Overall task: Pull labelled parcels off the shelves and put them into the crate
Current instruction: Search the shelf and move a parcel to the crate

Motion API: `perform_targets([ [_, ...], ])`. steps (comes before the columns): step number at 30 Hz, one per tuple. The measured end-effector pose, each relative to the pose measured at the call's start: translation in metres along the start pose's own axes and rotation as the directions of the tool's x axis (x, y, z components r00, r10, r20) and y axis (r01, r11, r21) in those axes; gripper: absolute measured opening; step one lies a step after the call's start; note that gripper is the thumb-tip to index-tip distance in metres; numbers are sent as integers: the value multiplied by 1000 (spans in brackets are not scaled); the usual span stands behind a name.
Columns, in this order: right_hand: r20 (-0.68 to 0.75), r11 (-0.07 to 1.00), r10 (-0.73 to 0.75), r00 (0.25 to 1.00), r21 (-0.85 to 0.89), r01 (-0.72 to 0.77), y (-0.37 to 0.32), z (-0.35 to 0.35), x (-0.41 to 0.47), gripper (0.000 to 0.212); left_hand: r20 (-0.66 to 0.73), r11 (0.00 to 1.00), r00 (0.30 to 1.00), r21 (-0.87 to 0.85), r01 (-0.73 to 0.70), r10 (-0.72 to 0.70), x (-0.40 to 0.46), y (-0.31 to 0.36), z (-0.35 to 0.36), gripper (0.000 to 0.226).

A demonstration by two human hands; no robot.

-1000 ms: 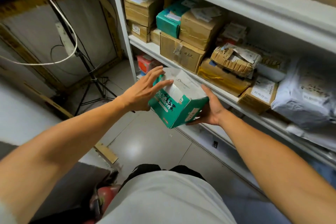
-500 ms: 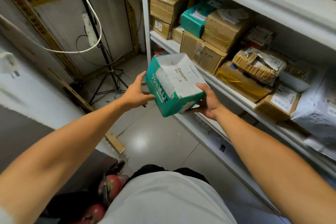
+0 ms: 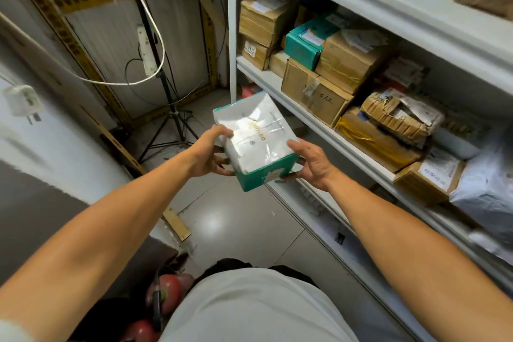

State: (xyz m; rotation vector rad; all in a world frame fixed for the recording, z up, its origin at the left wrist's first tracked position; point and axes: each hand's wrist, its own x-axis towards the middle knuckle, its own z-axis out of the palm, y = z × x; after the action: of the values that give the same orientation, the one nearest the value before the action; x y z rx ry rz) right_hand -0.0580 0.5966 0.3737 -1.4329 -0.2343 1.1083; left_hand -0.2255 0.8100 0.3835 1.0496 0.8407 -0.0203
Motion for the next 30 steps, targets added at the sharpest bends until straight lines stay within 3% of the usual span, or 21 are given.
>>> perform_targets([
  [2, 4, 1000, 4, 1000, 19, -4, -3, -1, 3, 77, -8, 998, 1000, -59, -8, 8, 2, -4, -5, 62],
  [4, 25, 995, 87, 996, 37, -87, -6, -2, 8, 94, 40, 992, 999, -127, -7, 13, 3, -8, -7, 73],
  [6, 98, 973, 229, 968, -5, -230, -9, 1, 10, 104, 52, 979, 998, -202, -16, 27, 6, -11, -6, 58],
  [8, 190, 954, 290, 938, -132, -269, -13, 7, 10, 81, 20, 971, 1000, -237, 17, -12, 10, -12, -5, 37],
  [10, 202, 960, 253, 946, -170, -221, -15, 12, 12, 61, -17, 987, 999, -159, 29, -32, 15, -14, -9, 30],
  [12, 172, 969, 211, 962, -164, -183, -14, 12, 15, 59, -47, 1000, 999, 5, 9, -9, 18, -13, -12, 29],
  [14, 149, 965, 175, 973, -221, -140, -11, 11, 18, 63, -104, 999, 994, 37, 17, -13, 17, -11, -11, 30],
  [17, 131, 943, 122, 984, -325, -73, -7, 10, 20, 69, -33, 999, 999, 29, 14, -13, 13, -7, -8, 46],
  [22, 104, 927, 71, 992, -374, -27, -8, 12, 23, 58, 106, 994, 994, 105, -32, 21, -1, 3, -2, 116],
  [28, 114, 920, 41, 993, -393, 7, -8, 21, 23, 43, 66, 975, 994, 195, -103, 92, -1, -2, 9, 115],
  [30, 145, 941, 57, 988, -338, -4, -8, 20, 24, 43, 39, 977, 989, 157, -146, 142, -3, -8, 10, 97],
])
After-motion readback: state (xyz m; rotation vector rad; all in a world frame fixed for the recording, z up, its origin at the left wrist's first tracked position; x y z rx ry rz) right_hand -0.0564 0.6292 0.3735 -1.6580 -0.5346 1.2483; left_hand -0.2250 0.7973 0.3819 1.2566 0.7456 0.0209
